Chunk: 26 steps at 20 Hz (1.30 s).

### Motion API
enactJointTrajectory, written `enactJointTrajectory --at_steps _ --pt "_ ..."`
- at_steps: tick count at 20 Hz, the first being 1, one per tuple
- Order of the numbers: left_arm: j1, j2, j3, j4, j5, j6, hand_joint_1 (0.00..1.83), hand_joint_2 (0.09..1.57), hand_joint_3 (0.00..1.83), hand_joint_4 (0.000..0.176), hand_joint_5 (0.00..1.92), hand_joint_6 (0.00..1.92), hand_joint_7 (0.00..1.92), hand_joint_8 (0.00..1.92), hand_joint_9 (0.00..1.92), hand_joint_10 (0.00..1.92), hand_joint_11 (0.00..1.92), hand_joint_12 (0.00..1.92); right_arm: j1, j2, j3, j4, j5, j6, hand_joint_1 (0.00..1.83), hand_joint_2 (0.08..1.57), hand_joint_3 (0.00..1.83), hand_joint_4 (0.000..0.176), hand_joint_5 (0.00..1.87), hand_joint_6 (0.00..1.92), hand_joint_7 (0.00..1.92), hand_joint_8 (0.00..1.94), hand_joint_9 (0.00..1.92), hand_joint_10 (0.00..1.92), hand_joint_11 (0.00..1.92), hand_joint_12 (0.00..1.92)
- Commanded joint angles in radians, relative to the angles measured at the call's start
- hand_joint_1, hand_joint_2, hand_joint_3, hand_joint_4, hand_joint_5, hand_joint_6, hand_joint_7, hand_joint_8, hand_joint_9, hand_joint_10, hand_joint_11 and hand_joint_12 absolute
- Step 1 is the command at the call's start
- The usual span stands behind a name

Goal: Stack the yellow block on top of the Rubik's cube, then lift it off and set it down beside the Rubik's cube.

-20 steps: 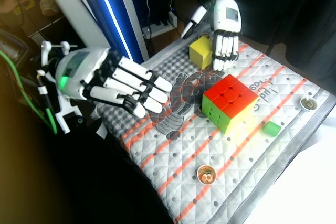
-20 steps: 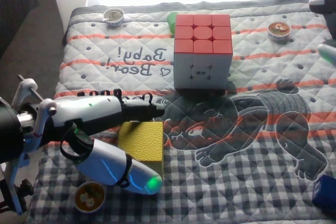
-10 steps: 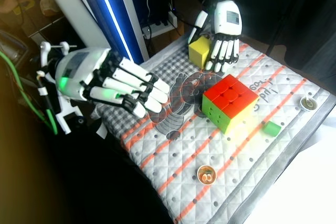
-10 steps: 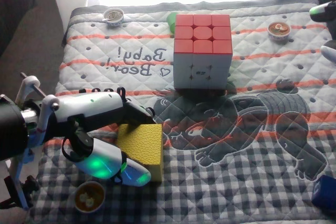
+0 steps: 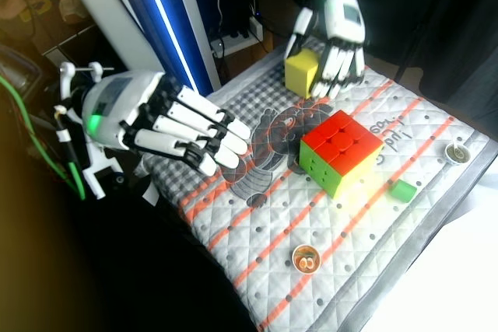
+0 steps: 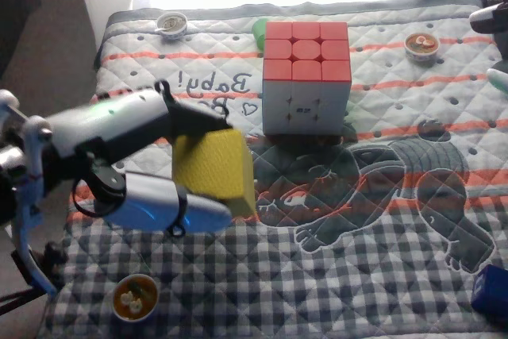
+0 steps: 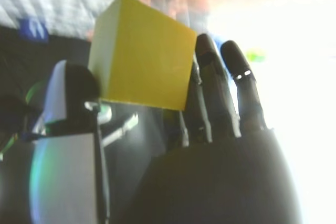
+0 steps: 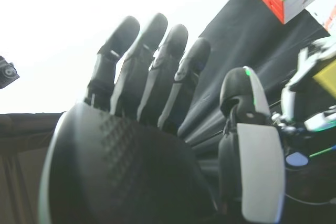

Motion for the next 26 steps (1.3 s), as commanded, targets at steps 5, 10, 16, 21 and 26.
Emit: enactJointTrajectory --at_steps 5,10,16,21,26 --pt "-0.057 0.014 -0.013 0.040 0.244 -0.005 1.01 1.24 0.00 0.000 0.75 1.35 0.75 0.06 0.26 0.82 0.00 1.51 0.000 0.000 0.007 -0.006 0.125 0.003 0.86 1.24 0.00 0.000 0.88 0.05 0.85 0.02 0.54 0.65 0.13 1.59" --pt "-0.191 -0.042 0.060 0.088 0.220 -0.005 1.16 1.28 0.00 0.000 0.80 1.41 0.56 1.43 0.36 0.77 0.00 1.50 -0.001 -0.010 0.015 -0.002 0.125 0.003 0.82 1.24 0.00 0.000 0.89 0.09 0.85 0.02 0.48 0.75 0.10 1.67" --pt "-0.318 -0.151 0.171 0.097 0.129 -0.005 1.11 1.24 0.00 0.000 0.77 1.36 0.50 0.96 0.42 1.00 0.27 1.68 -0.001 -0.020 0.022 -0.001 0.124 0.003 0.77 1.26 0.01 0.000 0.87 0.09 0.88 0.03 0.50 0.75 0.11 1.66" --pt "-0.377 -0.263 0.281 0.071 0.048 -0.005 1.16 1.24 0.00 0.000 0.85 1.24 0.60 1.41 0.35 1.38 0.15 1.92 -0.001 -0.026 0.027 -0.001 0.124 0.005 0.74 1.31 0.01 0.000 0.79 0.09 0.90 0.02 0.54 0.77 0.19 1.59" --pt "-0.392 -0.338 0.362 0.028 -0.017 -0.006 1.13 1.17 0.00 0.000 0.86 1.18 0.64 0.64 0.33 1.02 0.00 1.79 0.002 -0.030 0.032 -0.002 0.115 0.006 0.58 1.38 0.00 0.000 0.49 0.71 0.84 0.06 0.38 1.12 0.11 1.80"
